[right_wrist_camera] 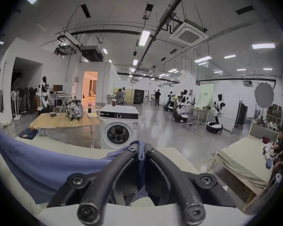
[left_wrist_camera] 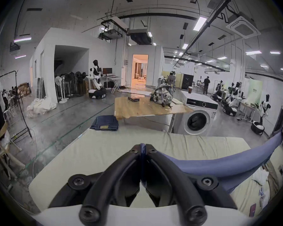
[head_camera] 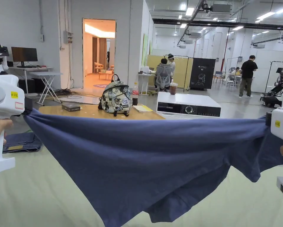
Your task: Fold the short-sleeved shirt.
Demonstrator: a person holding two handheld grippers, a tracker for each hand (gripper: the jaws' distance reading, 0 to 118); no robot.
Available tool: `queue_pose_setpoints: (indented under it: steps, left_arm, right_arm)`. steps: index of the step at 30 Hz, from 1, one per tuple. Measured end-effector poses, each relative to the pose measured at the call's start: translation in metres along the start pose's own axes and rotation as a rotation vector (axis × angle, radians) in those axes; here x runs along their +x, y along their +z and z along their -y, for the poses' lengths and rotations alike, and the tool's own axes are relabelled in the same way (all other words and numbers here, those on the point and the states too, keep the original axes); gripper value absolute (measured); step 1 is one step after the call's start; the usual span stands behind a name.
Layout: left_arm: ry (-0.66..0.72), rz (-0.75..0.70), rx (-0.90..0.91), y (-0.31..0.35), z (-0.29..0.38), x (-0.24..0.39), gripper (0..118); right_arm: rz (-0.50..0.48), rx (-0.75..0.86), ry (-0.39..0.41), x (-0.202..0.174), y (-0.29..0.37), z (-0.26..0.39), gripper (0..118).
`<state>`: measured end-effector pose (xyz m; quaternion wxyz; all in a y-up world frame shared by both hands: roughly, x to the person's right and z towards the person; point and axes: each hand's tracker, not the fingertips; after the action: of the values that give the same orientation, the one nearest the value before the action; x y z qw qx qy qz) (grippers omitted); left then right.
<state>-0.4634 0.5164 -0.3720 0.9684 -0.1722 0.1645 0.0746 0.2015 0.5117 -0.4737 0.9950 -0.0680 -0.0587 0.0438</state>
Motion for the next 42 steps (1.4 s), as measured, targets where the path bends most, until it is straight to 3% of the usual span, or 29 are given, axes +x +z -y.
queue_pose_setpoints:
  steps: [8,17,25,35,42]
  left_arm:
    - [-0.028,0.006,-0.009,-0.020,0.014,0.010,0]
    - [-0.062,0.018,-0.101,-0.035,0.116,-0.002,0]
    - [-0.124,0.024,-0.181,-0.001,0.223,-0.020,0]
    - [-0.034,0.029,-0.270,0.075,0.339,-0.049,0]
    - [-0.034,0.006,-0.395,0.078,0.408,-0.060,0]
  right_arm:
    - [0.008,0.006,0.009,-0.004,-0.012,0.009,3]
    - [-0.004,-0.125,0.033,-0.001,0.003,0.106,3]
    - [-0.013,-0.238,0.084,0.015,0.067,0.213,3]
    - [-0.031,-0.348,0.106,0.027,0.156,0.309,3]
    - [-0.031,-0.430,0.136,0.031,0.182,0.355,3]
